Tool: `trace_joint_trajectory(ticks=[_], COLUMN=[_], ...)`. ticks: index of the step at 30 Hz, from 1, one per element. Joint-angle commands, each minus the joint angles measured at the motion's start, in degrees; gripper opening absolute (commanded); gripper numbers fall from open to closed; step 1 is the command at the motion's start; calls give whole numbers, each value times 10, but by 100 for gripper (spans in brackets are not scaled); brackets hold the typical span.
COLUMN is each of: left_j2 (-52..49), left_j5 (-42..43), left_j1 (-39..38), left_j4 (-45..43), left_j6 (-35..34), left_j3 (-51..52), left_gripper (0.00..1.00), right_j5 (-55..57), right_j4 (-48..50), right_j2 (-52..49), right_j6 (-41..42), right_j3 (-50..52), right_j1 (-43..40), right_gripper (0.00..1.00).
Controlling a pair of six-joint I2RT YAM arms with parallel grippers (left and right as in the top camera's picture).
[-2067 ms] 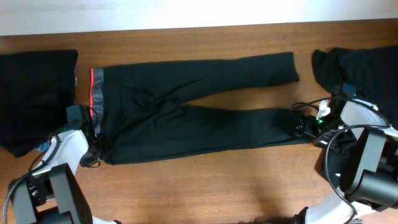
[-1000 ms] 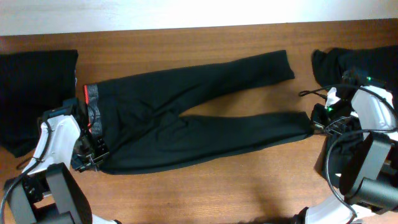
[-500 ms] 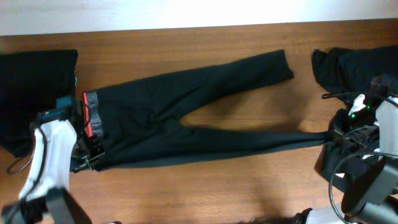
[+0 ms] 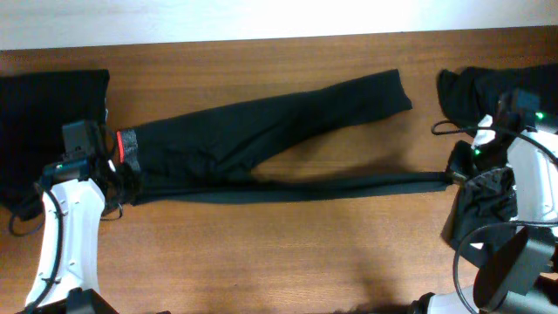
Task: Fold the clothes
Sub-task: 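Lift the lower edge with both grippers and fold it up onto the upper half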
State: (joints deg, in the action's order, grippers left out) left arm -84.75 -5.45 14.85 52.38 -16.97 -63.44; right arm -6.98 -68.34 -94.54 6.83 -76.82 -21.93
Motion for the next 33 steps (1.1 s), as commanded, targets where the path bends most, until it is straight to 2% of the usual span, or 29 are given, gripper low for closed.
trace_joint_trajectory(ticks=[1,16,22,33], left_j2=[4,-39,-69,-92], left_j5=[5,8,21,23], left_j1=[2,2,1,-11], left_j4=[-45,-176,-203,-281], left_j6=[-3,-3,-3,-3], left_j3=[-10,-10,-10,-10], left_gripper=[5,5,5,5], right_j5=[1,2,2,53], right_j4=[18,183,182,144], right_j2=[14,-16,-71,-197], right_j6=[22,29,29,16], right_j3=[-28,-36,-83,-239], right_j1=[22,63,81,127], right_gripper=[4,4,4,4])
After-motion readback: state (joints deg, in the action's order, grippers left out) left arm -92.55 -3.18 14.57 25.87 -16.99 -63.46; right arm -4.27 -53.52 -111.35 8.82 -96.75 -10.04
